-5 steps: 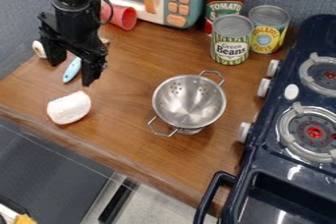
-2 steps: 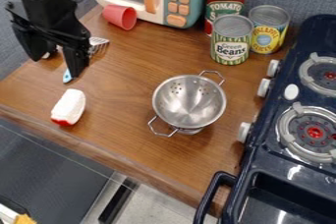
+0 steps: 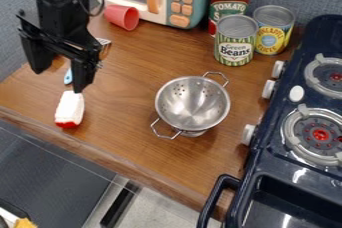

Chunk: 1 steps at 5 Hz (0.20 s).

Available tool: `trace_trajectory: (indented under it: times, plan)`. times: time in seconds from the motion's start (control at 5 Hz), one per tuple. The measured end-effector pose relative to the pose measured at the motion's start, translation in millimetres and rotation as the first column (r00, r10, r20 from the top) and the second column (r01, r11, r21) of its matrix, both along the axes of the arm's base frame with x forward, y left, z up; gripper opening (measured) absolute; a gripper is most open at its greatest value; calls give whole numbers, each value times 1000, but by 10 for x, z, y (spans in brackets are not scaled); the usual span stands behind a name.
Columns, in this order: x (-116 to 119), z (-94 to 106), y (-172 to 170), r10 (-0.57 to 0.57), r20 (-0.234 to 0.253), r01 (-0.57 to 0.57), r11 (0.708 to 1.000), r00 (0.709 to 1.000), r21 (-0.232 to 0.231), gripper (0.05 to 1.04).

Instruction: Take the red object

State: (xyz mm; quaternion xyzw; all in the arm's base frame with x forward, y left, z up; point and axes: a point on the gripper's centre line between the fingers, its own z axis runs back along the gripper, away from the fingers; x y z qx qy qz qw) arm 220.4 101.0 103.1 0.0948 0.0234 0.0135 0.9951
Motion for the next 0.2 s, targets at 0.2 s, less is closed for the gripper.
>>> trace_trajectory:
  times: [0.2]
  plan:
    - [18,-75,17,13,-52,-14,1000,999,-6,999]
